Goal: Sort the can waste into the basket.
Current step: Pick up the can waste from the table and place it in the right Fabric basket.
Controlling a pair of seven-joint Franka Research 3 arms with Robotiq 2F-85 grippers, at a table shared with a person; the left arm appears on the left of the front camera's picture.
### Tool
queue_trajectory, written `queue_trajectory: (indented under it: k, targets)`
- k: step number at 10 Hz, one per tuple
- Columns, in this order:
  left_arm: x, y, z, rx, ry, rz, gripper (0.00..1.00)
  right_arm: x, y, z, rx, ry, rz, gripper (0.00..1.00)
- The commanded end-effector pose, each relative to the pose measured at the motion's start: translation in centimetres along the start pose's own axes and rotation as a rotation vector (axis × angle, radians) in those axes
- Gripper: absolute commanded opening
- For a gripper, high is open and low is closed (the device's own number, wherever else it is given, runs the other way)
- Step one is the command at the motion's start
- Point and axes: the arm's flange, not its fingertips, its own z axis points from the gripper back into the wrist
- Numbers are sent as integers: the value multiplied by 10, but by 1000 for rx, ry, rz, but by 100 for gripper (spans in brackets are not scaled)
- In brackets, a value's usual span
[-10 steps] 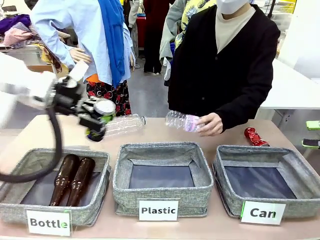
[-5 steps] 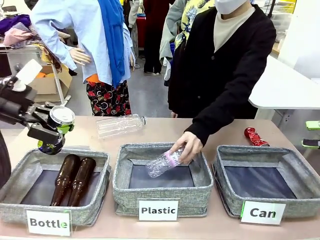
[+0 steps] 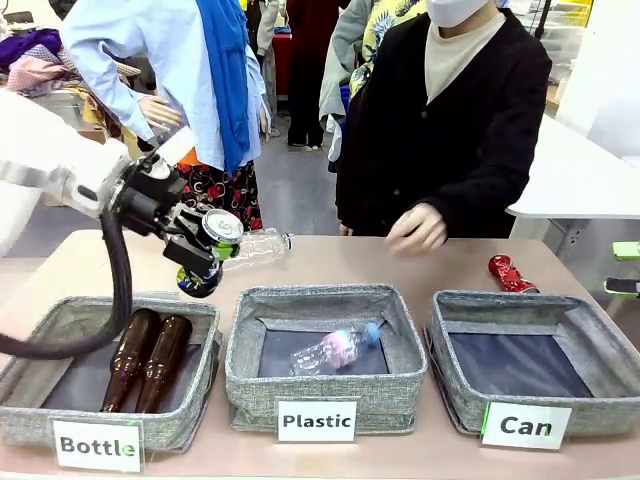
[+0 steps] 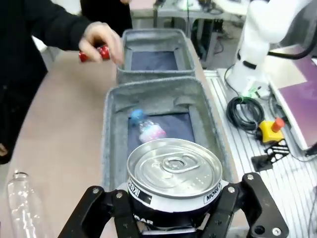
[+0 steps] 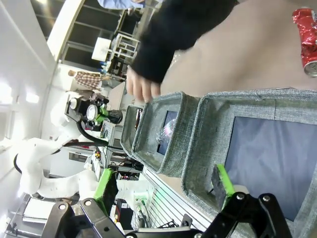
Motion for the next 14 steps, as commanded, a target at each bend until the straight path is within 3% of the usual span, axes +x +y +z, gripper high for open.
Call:
queue_trajectory:
  k: [1, 4, 6, 7, 9, 10, 12, 14]
  targets:
    - [-16, -4, 47, 6, -11, 45, 14, 2, -1, -1, 24, -23, 26, 100]
    - [-18, -5, 45, -39, -39, 21, 14, 2, -1, -1, 24, -23, 26, 100]
    - [-8, -5, 20, 6, -51, 11, 14, 2, -1, -1, 24, -23, 26, 100]
    - [5, -3, -3, 89, -50, 5, 14, 2, -1, -1, 24, -23, 26, 100]
    - [57, 7, -74, -36, -64, -55, 14, 0, 0, 0, 0, 0, 0, 100]
    - [98, 12, -129, -102, -41, -91, 14, 4, 22, 79, -51, -176, 34, 100]
    - [145, 2, -225, -240, -47, -108, 14, -19, 28, 162, -130, -196, 19, 100]
    - [188, -13, -309, -253, -74, -122, 14, -50, 12, 215, -192, -266, -20, 100]
